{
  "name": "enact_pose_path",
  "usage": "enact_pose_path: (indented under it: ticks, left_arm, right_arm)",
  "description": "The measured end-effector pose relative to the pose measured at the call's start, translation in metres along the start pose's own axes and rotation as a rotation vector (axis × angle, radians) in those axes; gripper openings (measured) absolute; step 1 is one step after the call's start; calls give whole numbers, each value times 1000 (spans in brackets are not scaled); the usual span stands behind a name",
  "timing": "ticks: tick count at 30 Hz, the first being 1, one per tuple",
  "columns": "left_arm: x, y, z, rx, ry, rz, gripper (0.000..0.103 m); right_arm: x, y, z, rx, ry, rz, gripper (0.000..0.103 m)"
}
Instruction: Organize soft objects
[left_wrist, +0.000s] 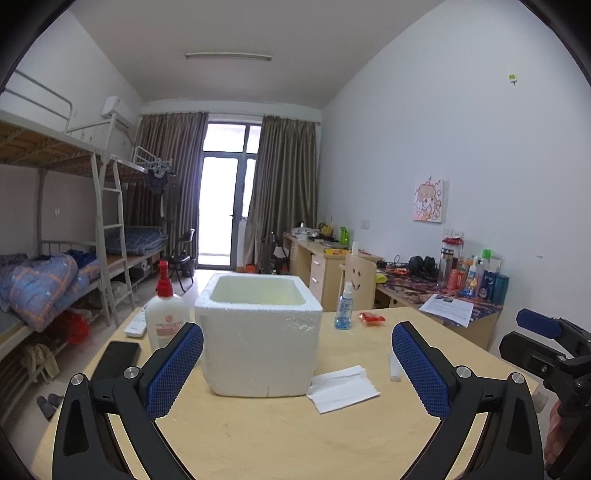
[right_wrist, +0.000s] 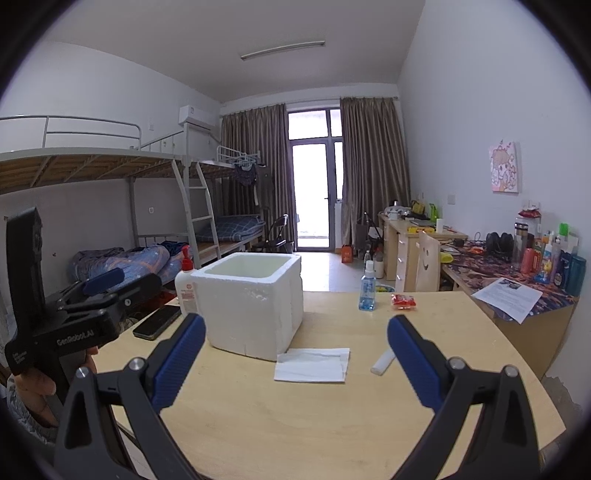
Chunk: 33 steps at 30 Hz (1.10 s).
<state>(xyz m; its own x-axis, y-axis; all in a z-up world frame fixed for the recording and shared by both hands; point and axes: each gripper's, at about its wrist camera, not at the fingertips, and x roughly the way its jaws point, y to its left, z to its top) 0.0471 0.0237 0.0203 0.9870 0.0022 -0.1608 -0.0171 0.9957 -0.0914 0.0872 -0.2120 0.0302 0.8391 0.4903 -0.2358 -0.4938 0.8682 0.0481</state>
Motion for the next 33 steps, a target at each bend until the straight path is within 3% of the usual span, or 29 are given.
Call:
enact_pose_path:
  ticks: [17, 33]
  left_arm:
    - [3, -17, -50, 19, 81, -45, 102]
    - [37, -23, -59, 33, 163, -78, 102]
  right_arm:
    - [2, -17, -41, 53, 47, -21, 101]
    - [28, -35, -51, 76, 102, -56, 101]
